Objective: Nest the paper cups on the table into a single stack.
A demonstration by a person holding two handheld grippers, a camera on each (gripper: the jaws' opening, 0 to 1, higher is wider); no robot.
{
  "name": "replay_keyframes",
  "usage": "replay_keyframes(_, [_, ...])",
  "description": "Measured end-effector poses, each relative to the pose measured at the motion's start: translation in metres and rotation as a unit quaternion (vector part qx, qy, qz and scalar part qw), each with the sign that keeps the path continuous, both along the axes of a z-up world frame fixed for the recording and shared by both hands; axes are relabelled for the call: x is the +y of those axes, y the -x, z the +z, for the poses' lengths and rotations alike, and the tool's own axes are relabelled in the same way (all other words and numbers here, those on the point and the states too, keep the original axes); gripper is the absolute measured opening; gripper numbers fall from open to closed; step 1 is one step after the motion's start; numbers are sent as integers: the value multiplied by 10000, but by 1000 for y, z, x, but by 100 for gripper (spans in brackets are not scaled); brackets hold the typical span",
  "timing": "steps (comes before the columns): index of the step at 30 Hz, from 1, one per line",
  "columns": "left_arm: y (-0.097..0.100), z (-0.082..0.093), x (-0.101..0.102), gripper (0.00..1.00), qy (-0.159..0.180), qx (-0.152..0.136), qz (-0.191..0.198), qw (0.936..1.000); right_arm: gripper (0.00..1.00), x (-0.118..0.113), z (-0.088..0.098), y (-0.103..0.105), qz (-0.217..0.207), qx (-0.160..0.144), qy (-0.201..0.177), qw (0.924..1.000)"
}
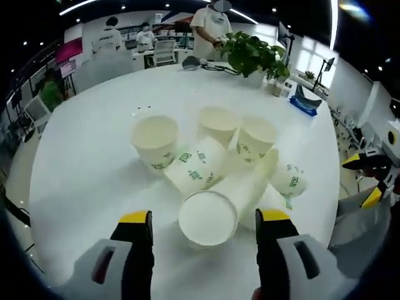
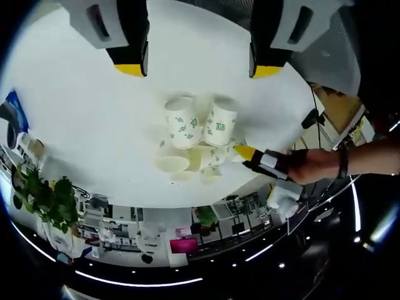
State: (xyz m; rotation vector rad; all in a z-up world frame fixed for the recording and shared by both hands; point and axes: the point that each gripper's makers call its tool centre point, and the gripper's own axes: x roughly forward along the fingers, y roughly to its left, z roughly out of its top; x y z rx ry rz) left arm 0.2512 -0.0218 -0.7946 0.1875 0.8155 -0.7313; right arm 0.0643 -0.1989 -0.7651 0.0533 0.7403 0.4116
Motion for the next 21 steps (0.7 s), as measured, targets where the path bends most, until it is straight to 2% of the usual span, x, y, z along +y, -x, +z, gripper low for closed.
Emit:
replay_keyframes(2, [-2, 1, 1, 60, -35, 16, 3, 10000, 65, -1, -1, 1, -10, 11, 3, 10000])
replay_keyframes(5, [-5, -3, 4, 48, 97, 60, 116, 9999, 65, -2, -2, 2, -23, 33, -6, 10000])
replay_keyframes(8, [-3, -3, 4, 38, -17, 4, 0, 10000, 65, -2, -4, 3, 18, 67, 2, 10000])
replay_keyframes(14, [6, 0, 15, 36, 20, 4, -14, 10000, 65, 0, -5, 1, 57, 66, -10, 10000])
replay_keyframes(21, [22, 4, 20, 36, 168, -45, -2, 9998, 65, 12, -5, -3, 250, 73, -18, 9997])
